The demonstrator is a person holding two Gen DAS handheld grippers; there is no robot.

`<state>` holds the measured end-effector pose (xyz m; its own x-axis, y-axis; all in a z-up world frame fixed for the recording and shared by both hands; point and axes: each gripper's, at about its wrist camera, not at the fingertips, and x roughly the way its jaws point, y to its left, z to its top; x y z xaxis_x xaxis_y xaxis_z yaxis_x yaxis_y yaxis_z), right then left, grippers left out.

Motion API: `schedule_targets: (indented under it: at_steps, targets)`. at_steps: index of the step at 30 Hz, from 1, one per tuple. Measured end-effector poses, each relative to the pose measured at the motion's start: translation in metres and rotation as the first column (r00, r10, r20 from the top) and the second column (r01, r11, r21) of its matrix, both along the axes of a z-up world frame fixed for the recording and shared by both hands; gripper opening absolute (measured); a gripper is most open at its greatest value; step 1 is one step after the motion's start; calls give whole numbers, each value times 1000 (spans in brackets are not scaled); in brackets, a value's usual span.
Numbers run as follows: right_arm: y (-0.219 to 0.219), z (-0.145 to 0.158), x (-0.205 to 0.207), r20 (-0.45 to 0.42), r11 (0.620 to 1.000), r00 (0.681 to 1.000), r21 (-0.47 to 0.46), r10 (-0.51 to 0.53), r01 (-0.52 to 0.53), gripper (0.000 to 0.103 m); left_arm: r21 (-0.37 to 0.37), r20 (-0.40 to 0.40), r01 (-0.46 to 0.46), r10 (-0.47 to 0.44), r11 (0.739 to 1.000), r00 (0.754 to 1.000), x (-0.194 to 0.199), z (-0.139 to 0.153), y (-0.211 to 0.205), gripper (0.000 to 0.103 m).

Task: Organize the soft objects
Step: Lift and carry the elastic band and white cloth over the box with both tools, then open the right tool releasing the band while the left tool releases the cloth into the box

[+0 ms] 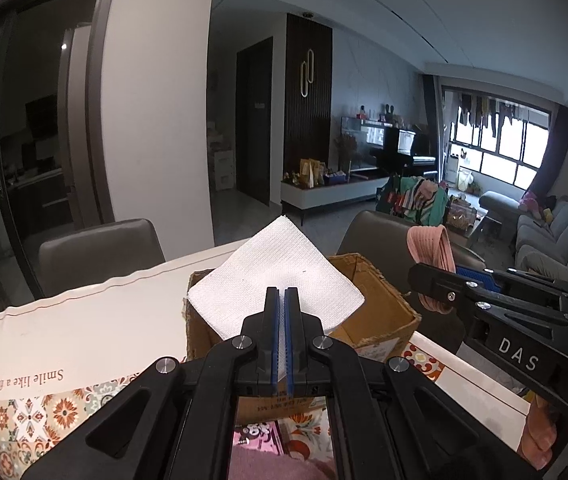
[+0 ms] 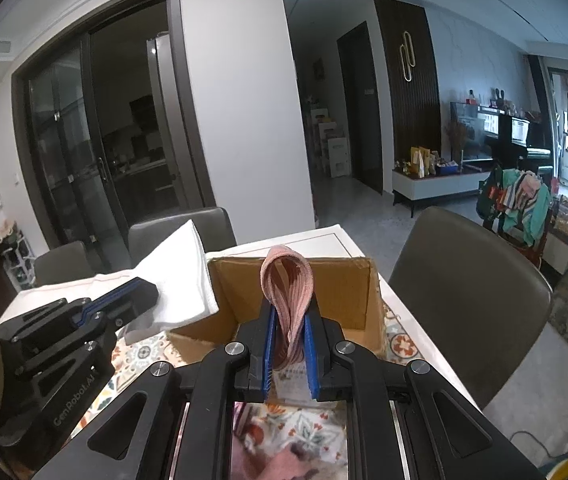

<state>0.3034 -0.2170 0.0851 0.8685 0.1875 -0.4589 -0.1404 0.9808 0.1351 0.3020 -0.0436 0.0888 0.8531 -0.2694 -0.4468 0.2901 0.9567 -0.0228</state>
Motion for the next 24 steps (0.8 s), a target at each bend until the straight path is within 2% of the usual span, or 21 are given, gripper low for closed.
schedule_targets:
  at_steps: [8,19,24]
  targets:
    - [-1,-14,37,-64,1000,998,-6,13,-13,15,38,-30,-2,3,999,1000,25,-13,-6,4]
    - [-4,-37,72,-152,1000,988,-23,-8,5,15,65,-112,2,5,998,994,60,-34,-13,5]
    - [-3,-41,82,-182,1000,983,-26,-2,-3,20,60,-135,-2,10,998,991,70,-38,-12,6]
